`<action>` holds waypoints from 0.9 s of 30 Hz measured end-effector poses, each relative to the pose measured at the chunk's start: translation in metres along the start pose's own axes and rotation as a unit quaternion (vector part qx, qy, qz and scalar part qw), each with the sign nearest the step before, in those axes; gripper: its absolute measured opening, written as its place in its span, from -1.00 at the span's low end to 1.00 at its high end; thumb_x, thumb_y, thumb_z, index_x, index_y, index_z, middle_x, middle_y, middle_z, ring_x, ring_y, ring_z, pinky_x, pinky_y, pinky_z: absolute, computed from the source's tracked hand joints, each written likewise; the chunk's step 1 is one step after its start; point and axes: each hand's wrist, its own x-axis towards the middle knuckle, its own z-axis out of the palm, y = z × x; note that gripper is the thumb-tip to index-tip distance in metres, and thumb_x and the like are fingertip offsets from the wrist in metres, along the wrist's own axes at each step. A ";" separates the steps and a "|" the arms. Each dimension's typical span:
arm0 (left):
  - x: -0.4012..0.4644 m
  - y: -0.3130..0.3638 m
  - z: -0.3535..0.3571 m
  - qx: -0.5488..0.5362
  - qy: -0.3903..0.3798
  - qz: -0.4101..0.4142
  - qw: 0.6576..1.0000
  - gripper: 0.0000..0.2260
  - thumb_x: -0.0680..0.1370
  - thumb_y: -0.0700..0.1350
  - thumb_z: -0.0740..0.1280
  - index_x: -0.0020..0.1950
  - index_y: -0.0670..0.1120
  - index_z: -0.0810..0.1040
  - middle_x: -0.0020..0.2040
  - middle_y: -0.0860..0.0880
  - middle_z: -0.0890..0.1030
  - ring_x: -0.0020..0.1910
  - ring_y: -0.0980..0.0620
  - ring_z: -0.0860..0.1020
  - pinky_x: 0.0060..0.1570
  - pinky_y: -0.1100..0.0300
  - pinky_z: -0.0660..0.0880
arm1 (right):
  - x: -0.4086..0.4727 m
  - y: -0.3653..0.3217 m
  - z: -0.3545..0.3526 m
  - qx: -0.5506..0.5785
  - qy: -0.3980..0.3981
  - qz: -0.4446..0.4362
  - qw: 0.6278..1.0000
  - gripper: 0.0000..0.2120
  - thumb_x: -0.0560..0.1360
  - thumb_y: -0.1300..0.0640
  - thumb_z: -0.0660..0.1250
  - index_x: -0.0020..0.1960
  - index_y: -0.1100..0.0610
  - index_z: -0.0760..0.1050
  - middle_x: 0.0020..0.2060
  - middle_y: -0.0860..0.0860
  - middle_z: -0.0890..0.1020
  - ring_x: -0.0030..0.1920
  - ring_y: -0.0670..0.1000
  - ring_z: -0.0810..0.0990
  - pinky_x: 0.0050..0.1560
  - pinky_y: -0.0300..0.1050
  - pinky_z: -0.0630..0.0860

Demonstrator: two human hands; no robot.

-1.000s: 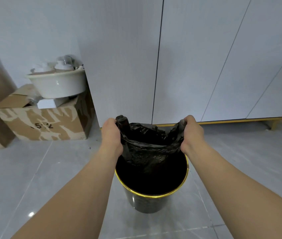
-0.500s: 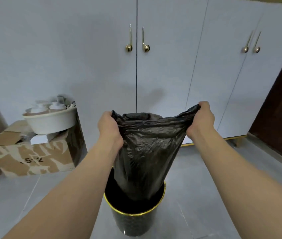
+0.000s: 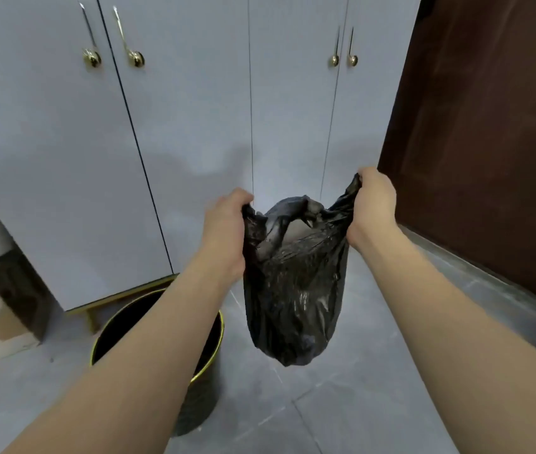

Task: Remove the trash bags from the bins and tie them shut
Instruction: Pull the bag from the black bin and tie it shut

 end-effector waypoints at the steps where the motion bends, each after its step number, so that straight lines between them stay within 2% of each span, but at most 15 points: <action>1: -0.001 -0.022 0.000 0.049 0.009 -0.004 0.999 -0.84 0.48 -0.14 0.32 -0.26 -0.09 0.40 -0.46 0.00 0.41 -0.50 0.02 0.43 -0.39 0.23 0.37 | 0.003 0.016 -0.020 -0.019 0.008 0.015 1.000 -0.76 0.37 0.09 0.26 -0.30 0.03 0.18 -0.37 0.00 0.23 -0.27 0.05 0.20 -0.22 0.03 0.13; 4: -0.003 -0.097 -0.016 0.227 0.018 -0.038 0.973 -0.90 0.48 -0.15 0.35 -0.12 -0.12 0.45 -0.30 -0.09 0.48 -0.38 -0.02 0.45 -0.35 0.21 0.34 | 0.005 0.074 -0.076 -0.133 0.005 0.064 0.989 -0.83 0.48 0.02 0.29 -0.12 0.09 0.35 -0.26 0.06 0.35 -0.22 0.07 0.35 -0.18 -0.03 0.29; 6: -0.006 -0.148 -0.035 0.335 -0.004 -0.096 0.937 -0.85 0.47 -0.12 0.38 -0.13 -0.13 0.42 -0.28 -0.11 0.46 -0.38 -0.03 0.44 -0.37 0.20 0.34 | 0.003 0.113 -0.110 -0.236 -0.019 0.094 0.967 -0.89 0.54 0.12 0.25 -0.03 0.16 0.37 -0.21 0.07 0.39 -0.22 0.05 0.37 -0.22 -0.07 0.30; 8: -0.012 -0.191 -0.056 0.467 -0.054 -0.181 0.864 -0.81 0.46 -0.07 0.38 -0.14 -0.14 0.42 -0.26 -0.11 0.51 -0.35 -0.05 0.49 -0.34 0.20 0.41 | 0.001 0.141 -0.139 -0.292 -0.054 0.106 0.949 -0.97 0.53 0.28 0.20 -0.06 0.20 0.40 -0.27 0.04 0.39 -0.30 -0.02 0.34 -0.34 -0.15 0.25; 10: -0.020 -0.217 -0.071 0.576 -0.112 -0.262 0.766 -0.71 0.47 0.05 0.33 -0.03 -0.17 0.45 -0.18 -0.13 0.58 -0.29 -0.10 0.56 -0.29 0.15 0.48 | 0.002 0.155 -0.158 -0.335 -0.070 0.116 0.933 -0.84 0.51 0.33 0.16 -0.04 0.17 0.48 -0.27 0.00 0.44 -0.30 -0.05 0.38 -0.35 -0.22 0.28; 11: -0.023 -0.224 -0.075 0.599 -0.124 -0.283 0.739 -0.63 0.49 0.12 0.28 0.05 -0.18 0.45 -0.14 -0.14 0.60 -0.27 -0.12 0.58 -0.26 0.13 0.50 | 0.005 0.156 -0.165 -0.356 -0.076 0.116 0.924 -0.80 0.52 0.32 0.15 -0.02 0.15 0.52 -0.24 -0.01 0.47 -0.27 -0.07 0.40 -0.33 -0.24 0.31; 12: -0.022 -0.230 -0.076 0.603 -0.126 -0.291 0.733 -0.54 0.50 0.20 0.24 0.10 -0.19 0.44 -0.13 -0.15 0.59 -0.26 -0.13 0.57 -0.23 0.11 0.49 | 0.009 0.155 -0.168 -0.372 -0.086 0.111 0.918 -0.79 0.53 0.31 0.15 -0.01 0.14 0.53 -0.21 -0.02 0.47 -0.25 -0.09 0.41 -0.30 -0.24 0.32; 14: -0.018 -0.238 -0.072 0.566 -0.113 -0.305 0.758 -0.42 0.51 0.33 0.11 0.12 -0.17 0.46 -0.09 -0.15 0.58 -0.21 -0.12 0.54 -0.14 0.08 0.47 | 0.015 0.152 -0.171 -0.383 -0.102 0.096 0.913 -0.77 0.55 0.30 0.13 0.00 0.12 0.54 -0.20 -0.04 0.46 -0.25 -0.11 0.40 -0.28 -0.23 0.31; 16: -0.012 -0.245 -0.062 0.490 -0.102 -0.341 0.796 -0.36 0.47 0.43 0.04 0.13 -0.10 0.45 0.01 -0.13 0.58 -0.06 -0.13 0.54 -0.03 0.04 0.45 | 0.017 0.149 -0.171 -0.377 -0.114 0.080 0.916 -0.76 0.55 0.29 0.13 -0.02 0.09 0.55 -0.21 -0.06 0.47 -0.24 -0.08 0.40 -0.28 -0.22 0.30; 18: -0.008 -0.254 -0.051 0.427 -0.091 -0.375 0.818 -0.32 0.40 0.49 0.14 0.20 -0.05 0.43 0.11 -0.12 0.56 0.05 -0.14 0.53 0.01 0.02 0.42 | 0.016 0.147 -0.168 -0.343 -0.117 0.075 0.929 -0.76 0.55 0.28 0.14 -0.05 0.07 0.56 -0.25 -0.01 0.47 -0.26 -0.04 0.40 -0.30 -0.21 0.31; 20: -0.010 -0.266 -0.041 0.409 -0.095 -0.376 0.826 -0.36 0.38 0.34 0.37 0.28 -0.06 0.44 0.16 -0.11 0.55 0.05 -0.13 0.54 -0.04 0.05 0.43 | 0.016 0.145 -0.169 -0.304 -0.116 0.069 0.943 -0.75 0.56 0.26 0.15 -0.08 0.03 0.56 -0.25 0.02 0.49 -0.25 -0.03 0.43 -0.27 -0.19 0.36; 22: -0.013 -0.275 -0.035 0.361 -0.068 -0.369 0.854 -0.53 0.43 -0.04 0.48 0.28 -0.14 0.46 0.08 -0.17 0.59 -0.06 -0.15 0.57 -0.17 0.10 0.48 | 0.017 0.142 -0.172 -0.287 -0.108 0.056 0.950 -0.74 0.59 0.23 0.14 -0.08 -0.01 0.56 -0.19 0.01 0.50 -0.19 -0.02 0.43 -0.16 -0.17 0.38; 23: -0.013 -0.276 -0.033 0.320 -0.047 -0.360 0.875 -0.63 0.45 -0.20 0.43 0.23 -0.19 0.49 -0.01 -0.21 0.61 -0.16 -0.16 0.58 -0.23 0.11 0.50 | 0.020 0.139 -0.175 -0.279 -0.100 0.046 0.954 -0.73 0.61 0.21 0.13 -0.07 -0.03 0.56 -0.18 0.00 0.48 -0.18 -0.03 0.41 -0.15 -0.16 0.36; 25: -0.007 -0.268 -0.036 0.275 0.003 -0.305 0.912 -0.79 0.46 -0.37 0.30 0.07 -0.23 0.52 -0.23 -0.22 0.58 -0.34 -0.14 0.54 -0.29 0.09 0.49 | 0.028 0.131 -0.179 -0.268 -0.067 0.025 0.961 -0.75 0.64 0.16 0.11 -0.03 -0.02 0.55 -0.24 -0.01 0.41 -0.24 -0.04 0.34 -0.22 -0.16 0.30; 27: 0.002 -0.249 -0.042 0.354 0.043 -0.150 0.922 -0.85 0.44 -0.37 0.25 -0.06 -0.18 0.51 -0.29 -0.16 0.56 -0.32 -0.14 0.54 -0.29 0.05 0.49 | 0.035 0.123 -0.187 -0.291 -0.039 -0.011 0.956 -0.80 0.64 0.10 0.14 0.11 0.04 0.54 -0.20 0.00 0.40 -0.30 -0.08 0.33 -0.29 -0.22 0.30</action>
